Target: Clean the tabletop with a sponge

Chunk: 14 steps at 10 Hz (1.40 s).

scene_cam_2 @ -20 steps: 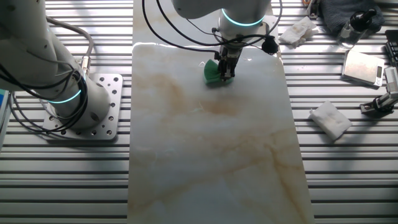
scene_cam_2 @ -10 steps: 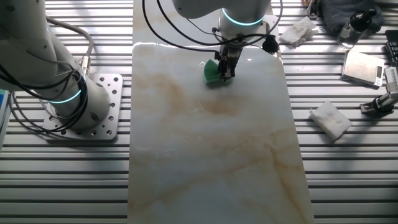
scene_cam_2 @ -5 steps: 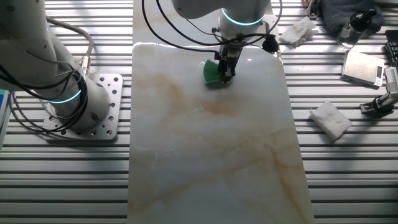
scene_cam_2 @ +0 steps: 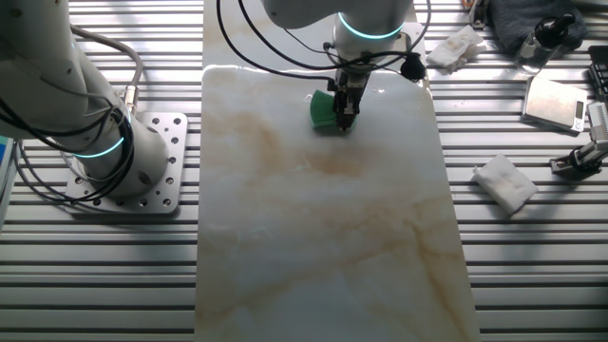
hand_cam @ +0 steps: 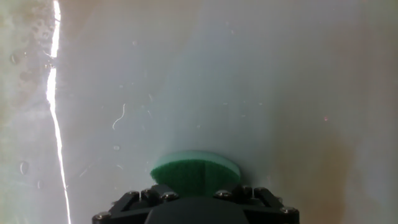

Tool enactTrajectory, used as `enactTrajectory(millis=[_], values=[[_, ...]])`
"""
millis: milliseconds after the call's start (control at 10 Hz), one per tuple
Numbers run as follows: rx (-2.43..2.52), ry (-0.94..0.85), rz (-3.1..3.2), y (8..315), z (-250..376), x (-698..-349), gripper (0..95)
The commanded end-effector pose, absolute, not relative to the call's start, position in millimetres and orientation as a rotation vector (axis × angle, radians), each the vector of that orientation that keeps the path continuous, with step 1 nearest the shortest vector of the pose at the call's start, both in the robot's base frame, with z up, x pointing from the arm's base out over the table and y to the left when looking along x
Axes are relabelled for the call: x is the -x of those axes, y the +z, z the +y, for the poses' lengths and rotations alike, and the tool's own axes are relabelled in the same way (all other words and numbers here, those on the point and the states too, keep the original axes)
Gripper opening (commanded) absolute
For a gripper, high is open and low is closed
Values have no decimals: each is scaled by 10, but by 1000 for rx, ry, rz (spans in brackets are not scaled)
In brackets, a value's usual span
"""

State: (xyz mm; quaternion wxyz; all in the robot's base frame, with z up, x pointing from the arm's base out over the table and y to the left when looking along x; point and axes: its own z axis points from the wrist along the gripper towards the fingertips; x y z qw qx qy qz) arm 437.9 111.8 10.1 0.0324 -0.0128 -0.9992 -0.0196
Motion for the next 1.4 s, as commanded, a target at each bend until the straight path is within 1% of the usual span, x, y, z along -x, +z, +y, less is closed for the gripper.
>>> enactTrajectory(millis=[100,200,600,700,1200,1300,1400], values=[[51,-63,-3057,105,1116,-4379,570],[55,-60,-3052,105,1116,-4379,380],[68,-60,-3056,105,1116,-4379,380],[66,-59,-3058,105,1116,-4379,570],[57,-62,-3052,105,1116,-4379,570],[60,-63,-3044,105,1116,-4379,760],[60,-60,-3043,105,1116,-4379,760]])
